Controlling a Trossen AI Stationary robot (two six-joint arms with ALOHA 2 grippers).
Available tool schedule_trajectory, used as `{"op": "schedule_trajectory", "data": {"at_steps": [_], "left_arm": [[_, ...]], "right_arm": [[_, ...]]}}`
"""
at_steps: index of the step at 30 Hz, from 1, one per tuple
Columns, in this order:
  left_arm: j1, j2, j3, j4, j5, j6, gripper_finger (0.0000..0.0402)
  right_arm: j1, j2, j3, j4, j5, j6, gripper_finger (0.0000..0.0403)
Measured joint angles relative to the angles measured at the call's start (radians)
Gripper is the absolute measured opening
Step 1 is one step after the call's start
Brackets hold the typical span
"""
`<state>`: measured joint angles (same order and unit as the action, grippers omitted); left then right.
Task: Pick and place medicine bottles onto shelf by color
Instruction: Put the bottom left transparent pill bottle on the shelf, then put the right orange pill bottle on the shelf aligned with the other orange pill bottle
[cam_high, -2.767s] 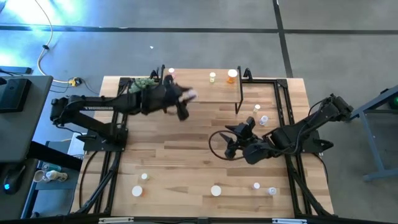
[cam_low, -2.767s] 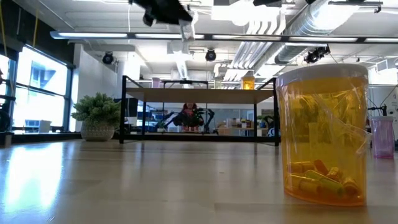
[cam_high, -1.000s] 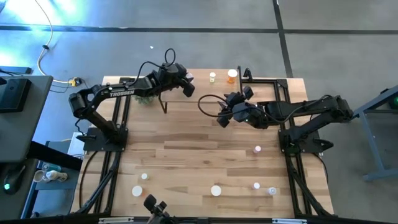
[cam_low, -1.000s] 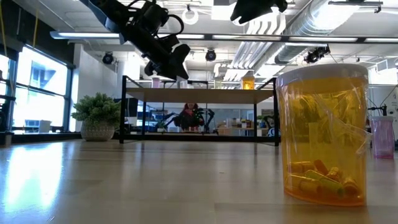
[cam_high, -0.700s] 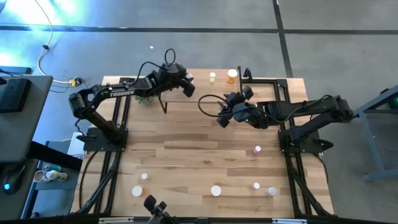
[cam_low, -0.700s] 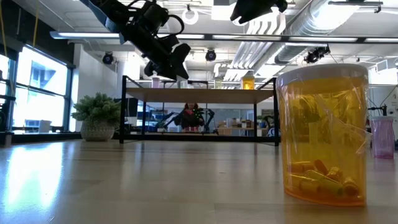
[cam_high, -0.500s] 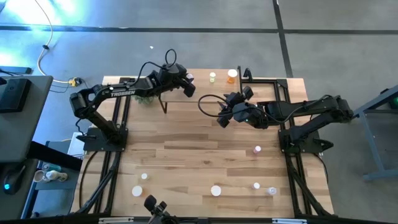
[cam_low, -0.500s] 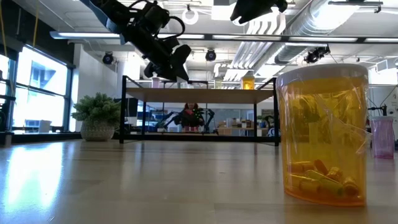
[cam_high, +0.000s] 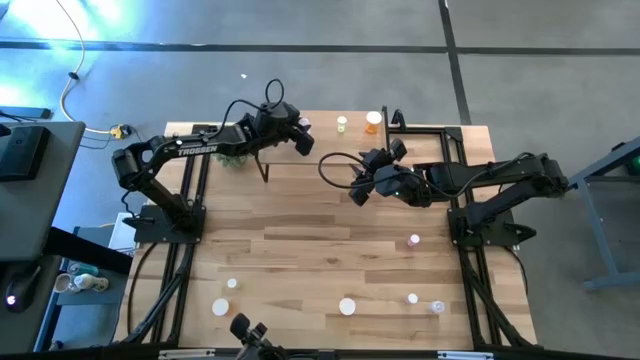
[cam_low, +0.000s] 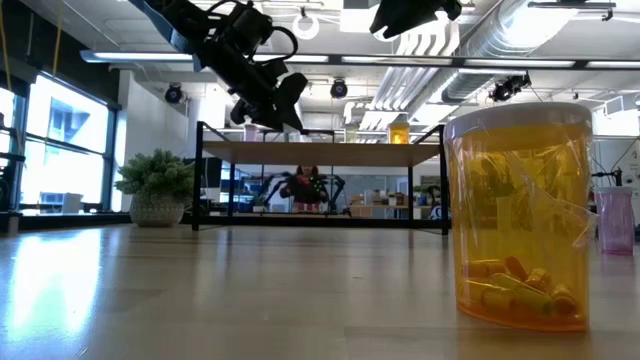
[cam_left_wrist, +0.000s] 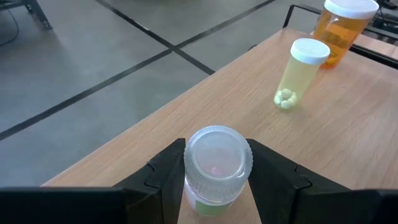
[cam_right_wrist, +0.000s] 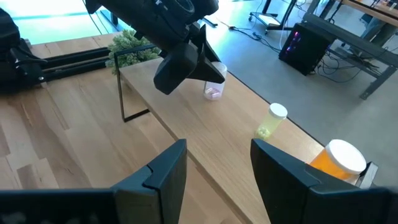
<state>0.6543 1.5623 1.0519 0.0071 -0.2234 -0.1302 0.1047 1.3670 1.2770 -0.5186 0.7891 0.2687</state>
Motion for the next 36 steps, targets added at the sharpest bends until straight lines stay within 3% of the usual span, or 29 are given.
{"op": "schedule_trajectory", "data": {"at_steps": [20,36], "left_arm": [[0.000,0.001,-0.001,0.006,-0.001,0.029,0.0149],[0.000,0.002,-0.002,0.028,-0.005,0.002,0.0242]], "right_arm": [[0.000,-0.022,-0.001,-0.002,0.000,-0.008,0.0170],[0.000,-0.076,-0.001,-0.016,-0.006,-0.005,0.0170]]}}
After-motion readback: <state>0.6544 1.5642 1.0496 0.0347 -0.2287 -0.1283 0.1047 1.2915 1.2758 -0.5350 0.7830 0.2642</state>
